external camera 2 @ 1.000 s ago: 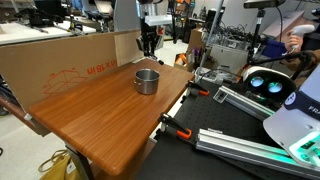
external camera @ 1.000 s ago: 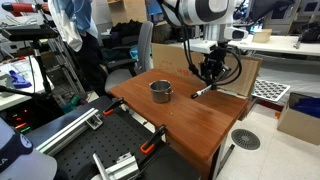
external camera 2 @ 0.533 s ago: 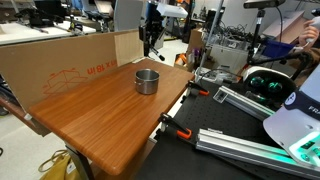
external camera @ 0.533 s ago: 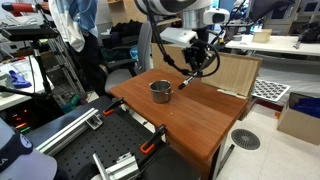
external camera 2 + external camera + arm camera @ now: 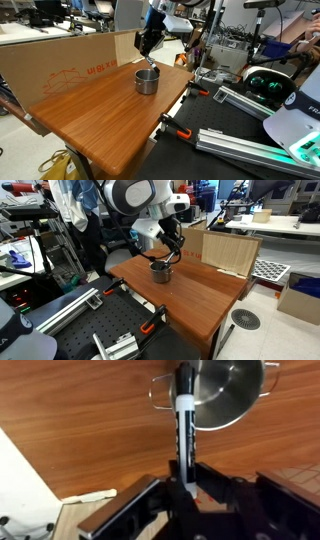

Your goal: Pick the marker and put it in the pot

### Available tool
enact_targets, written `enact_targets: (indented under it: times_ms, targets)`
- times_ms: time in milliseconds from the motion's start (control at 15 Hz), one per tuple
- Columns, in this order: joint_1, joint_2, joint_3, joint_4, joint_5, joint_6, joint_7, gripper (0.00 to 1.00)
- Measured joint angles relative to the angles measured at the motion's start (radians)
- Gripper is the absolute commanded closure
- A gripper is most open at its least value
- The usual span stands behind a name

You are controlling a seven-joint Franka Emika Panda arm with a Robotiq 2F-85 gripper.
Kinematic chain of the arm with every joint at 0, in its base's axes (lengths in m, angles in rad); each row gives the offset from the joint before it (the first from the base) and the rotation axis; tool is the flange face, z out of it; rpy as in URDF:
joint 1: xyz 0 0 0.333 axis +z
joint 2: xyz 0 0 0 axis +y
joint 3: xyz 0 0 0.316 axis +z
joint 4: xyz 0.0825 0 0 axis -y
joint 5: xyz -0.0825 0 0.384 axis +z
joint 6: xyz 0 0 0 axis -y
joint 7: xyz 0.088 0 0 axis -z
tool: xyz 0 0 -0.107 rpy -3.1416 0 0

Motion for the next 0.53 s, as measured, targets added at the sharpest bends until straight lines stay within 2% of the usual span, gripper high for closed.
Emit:
enact_targets:
  times_ms: [267, 533]
  targets:
    - [-0.014, -0.025, 0.073, -0.041, 0.066, 0.053, -0.032, 0.94]
    - [-0.027, -0.027, 0.101, -0.046, 0.092, 0.072, -0.044, 0.94]
